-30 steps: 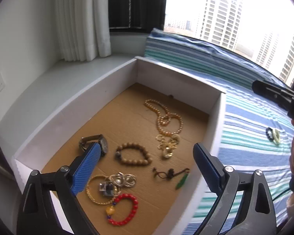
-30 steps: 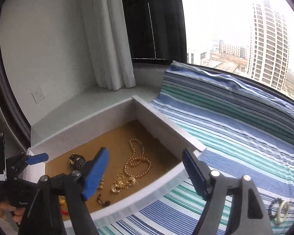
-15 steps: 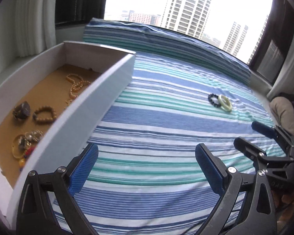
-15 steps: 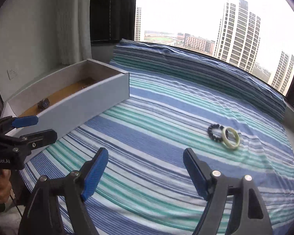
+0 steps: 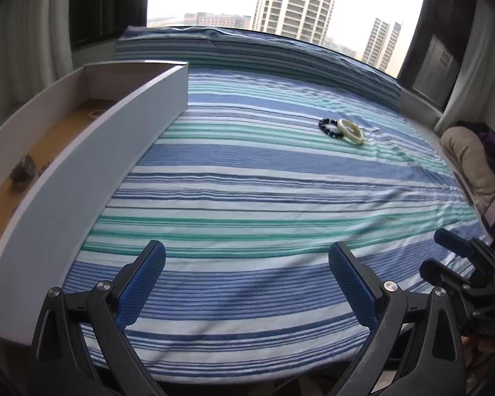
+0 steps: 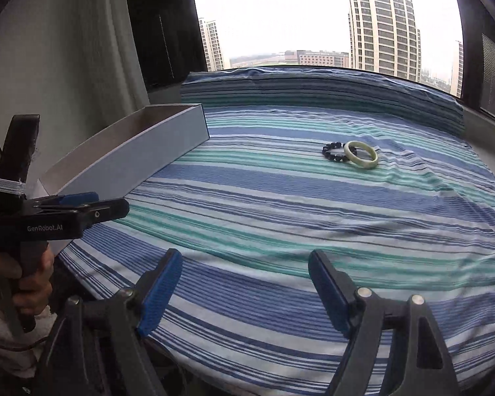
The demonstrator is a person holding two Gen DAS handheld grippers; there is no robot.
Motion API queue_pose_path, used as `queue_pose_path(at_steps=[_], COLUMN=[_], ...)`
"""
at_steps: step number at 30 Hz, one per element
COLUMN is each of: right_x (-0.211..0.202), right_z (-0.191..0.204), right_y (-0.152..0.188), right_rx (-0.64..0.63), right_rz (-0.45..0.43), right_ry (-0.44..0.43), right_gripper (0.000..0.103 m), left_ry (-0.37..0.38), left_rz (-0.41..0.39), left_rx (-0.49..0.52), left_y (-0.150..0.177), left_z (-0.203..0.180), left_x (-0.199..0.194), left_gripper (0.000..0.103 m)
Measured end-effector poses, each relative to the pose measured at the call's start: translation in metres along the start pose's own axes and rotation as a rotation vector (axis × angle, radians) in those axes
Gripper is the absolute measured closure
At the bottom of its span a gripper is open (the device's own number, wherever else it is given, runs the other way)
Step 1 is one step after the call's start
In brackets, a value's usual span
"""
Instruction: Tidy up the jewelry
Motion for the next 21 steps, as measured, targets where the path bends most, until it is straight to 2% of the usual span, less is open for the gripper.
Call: queue_pose_path(at_steps=[2,5,10,21], right_x=[-0.002,-0.012,-0.024,-0.006], right_z=[-0.001,0.001,-0.001,-0.039], right_y=[0.008,0.012,0.011,0.025], right_rx=[0.027,-0.005,-0.032,0.075], right_rz=[-0.022,-0.072,-0.116,-0.018], right_ry=[0.019,0.070,0.100,0.164], right_gripper=[0.023,0.023,0.022,0.022], left_ry=[-0.005,-0.015,-0.013,0.025], left_rz=[0.001,-0.003,-0.010,0.053], left_rx=[0.009,0.020,0.021,0.095], left_y=[0.005,0.007,0.005,0.000], left_z=[-0.002,-0.004,-0.009,-0.036], left_x=[-0.005,-0.011,-0.015,0.025], left_gripper=[0.004,0.004,0.004,0.004])
Point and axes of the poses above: each gripper's, at about its wrist camera, not at the fingertips, and x roughly the way its jaws point, z to its left, y to its underside, the point moved 5 cm from there along x, roughly the way its jaws point, and after that the axes turned 6 degrees about -y, right-handed, at the moved point
